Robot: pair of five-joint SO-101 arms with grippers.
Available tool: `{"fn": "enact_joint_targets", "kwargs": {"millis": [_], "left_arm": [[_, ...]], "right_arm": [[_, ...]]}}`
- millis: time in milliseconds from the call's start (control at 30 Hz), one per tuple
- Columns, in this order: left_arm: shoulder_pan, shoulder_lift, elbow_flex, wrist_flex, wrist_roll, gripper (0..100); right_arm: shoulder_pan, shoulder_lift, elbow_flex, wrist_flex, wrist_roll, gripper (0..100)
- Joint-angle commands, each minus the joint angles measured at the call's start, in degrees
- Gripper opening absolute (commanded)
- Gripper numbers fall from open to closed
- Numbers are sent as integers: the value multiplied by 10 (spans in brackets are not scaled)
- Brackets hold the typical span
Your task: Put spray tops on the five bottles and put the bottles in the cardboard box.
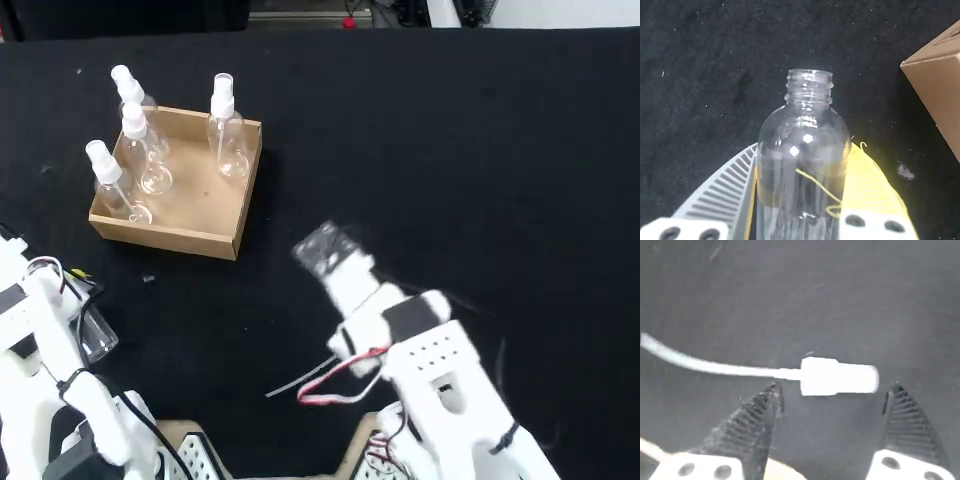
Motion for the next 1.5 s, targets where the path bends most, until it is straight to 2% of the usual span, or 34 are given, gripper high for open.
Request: {"fn": "enact_joint_targets", "kwargs": {"millis": [0,100,233,500,667,800,933,1067,1167,1333,1467], "left_arm": [[5,-11,3,-11,4,155],[5,-11,3,-11,4,155],[5,-11,3,-11,4,155],[4,-11,3,-11,4,155],[3,-11,3,-11,4,155],[1,-11,3,-11,4,155],[0,-11,3,-11,4,155],[0,-11,3,-11,3,155],[0,-11,2,-11,3,155],[2,-11,2,-11,3,155],[0,-11,3,-11,3,155]], "right_arm": [[-25,-6,7,-19,105,314],[-25,-6,3,-18,188,312],[-24,-6,18,-33,243,312],[62,0,42,-110,313,311],[97,92,-16,-114,311,311],[132,226,-138,-98,230,311],[164,341,-288,-20,149,311],[204,404,-414,70,37,311],[219,411,-457,112,-58,311],[175,423,-451,132,-199,311],[134,444,-445,121,-250,314]]}}
